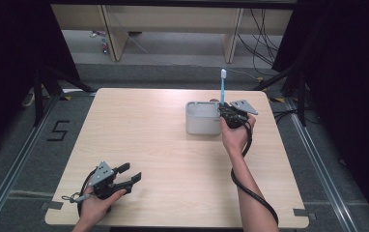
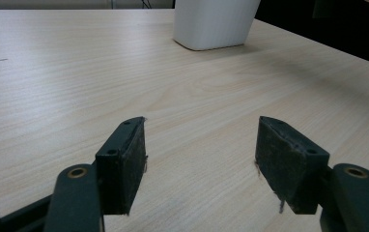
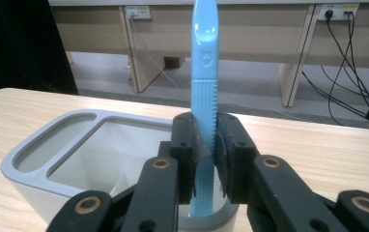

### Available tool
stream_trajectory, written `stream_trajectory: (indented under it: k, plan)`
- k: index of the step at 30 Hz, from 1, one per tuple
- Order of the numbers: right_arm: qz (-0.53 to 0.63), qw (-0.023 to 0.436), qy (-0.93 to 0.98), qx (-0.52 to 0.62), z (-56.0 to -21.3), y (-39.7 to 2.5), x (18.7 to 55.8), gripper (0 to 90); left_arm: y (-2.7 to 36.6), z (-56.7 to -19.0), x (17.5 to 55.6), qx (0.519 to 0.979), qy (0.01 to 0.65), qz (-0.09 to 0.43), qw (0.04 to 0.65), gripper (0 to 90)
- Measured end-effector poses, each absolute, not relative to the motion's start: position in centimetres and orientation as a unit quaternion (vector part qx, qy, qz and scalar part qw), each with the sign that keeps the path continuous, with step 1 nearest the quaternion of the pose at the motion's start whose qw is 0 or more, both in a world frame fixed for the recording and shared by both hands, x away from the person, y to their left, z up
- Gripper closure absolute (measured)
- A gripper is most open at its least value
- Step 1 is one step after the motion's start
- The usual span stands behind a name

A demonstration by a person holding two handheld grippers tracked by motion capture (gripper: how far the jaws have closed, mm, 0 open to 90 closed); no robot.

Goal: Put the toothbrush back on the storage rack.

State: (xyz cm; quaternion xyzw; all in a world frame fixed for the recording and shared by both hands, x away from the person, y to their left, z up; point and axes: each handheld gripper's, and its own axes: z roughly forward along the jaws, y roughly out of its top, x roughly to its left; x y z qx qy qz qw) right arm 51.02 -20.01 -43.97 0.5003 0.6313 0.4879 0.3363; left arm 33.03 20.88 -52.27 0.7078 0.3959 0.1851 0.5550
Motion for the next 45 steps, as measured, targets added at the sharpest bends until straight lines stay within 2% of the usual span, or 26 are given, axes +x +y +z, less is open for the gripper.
stream_trajectory:
  k: [21, 34, 45]
  plan:
    - [0.478, 0.340, 0.639, 0.498, -44.5, -20.3, 50.7, 77.7, 20.9, -52.3, 33.0, 0.708, 0.396, 0.185, 0.555, 34.7]
    - [0.475, 0.339, 0.642, 0.497, -44.3, -20.5, 50.3, 68.0, 20.8, -52.3, 33.1, 0.707, 0.393, 0.184, 0.558, 34.8]
    - [0.482, 0.318, 0.640, 0.506, -44.3, -20.6, 48.8, 61.9, 20.7, -52.3, 33.1, 0.707, 0.394, 0.186, 0.557, 34.9]
